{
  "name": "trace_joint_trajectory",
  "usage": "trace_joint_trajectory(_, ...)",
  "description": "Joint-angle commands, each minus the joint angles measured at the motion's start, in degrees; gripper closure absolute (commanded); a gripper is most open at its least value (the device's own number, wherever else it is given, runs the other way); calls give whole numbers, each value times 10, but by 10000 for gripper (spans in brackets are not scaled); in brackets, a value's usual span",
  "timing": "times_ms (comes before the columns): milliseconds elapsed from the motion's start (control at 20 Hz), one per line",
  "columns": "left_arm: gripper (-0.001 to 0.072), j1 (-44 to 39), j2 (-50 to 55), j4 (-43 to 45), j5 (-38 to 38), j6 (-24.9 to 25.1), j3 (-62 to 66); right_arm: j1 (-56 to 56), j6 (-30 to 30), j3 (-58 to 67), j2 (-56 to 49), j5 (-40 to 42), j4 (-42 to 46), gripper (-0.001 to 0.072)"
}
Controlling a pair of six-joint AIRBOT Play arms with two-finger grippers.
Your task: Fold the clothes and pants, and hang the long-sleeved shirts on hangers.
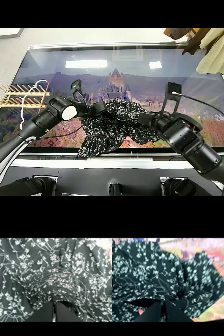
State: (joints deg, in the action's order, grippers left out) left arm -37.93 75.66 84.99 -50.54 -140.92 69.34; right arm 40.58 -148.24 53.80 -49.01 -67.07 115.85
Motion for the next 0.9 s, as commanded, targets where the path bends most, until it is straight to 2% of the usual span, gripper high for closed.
trace_joint_trajectory(0,682,1,4,1,6,18,1,0,-22,-1,-12,-1,-18,674)
trace_joint_trajectory(50,657,1,4,1,6,21,1,0,-22,-1,-12,0,-16,674)
trace_joint_trajectory(100,568,2,3,0,6,29,1,0,-22,-1,-12,1,-11,674)
trace_joint_trajectory(200,188,14,-1,-12,-4,60,4,0,-20,-1,-12,2,3,674)
trace_joint_trajectory(250,69,26,-7,-12,-21,74,8,0,-9,-1,-12,2,14,674)
trace_joint_trajectory(300,58,47,-17,-12,-42,93,10,0,0,-1,-12,2,25,674)
trace_joint_trajectory(350,17,73,-30,-10,-63,115,9,0,5,-1,-12,2,34,674)
trace_joint_trajectory(500,17,178,-75,27,-136,197,9,0,11,-1,-12,12,37,674)
trace_joint_trajectory(700,19,346,-110,31,-172,357,1,0,10,-1,-12,32,32,674)
trace_joint_trajectory(800,23,406,-108,31,-189,405,0,0,11,-1,-12,30,31,673)
trace_joint_trajectory(850,32,427,-107,31,-193,405,0,0,11,-1,-12,29,31,673)
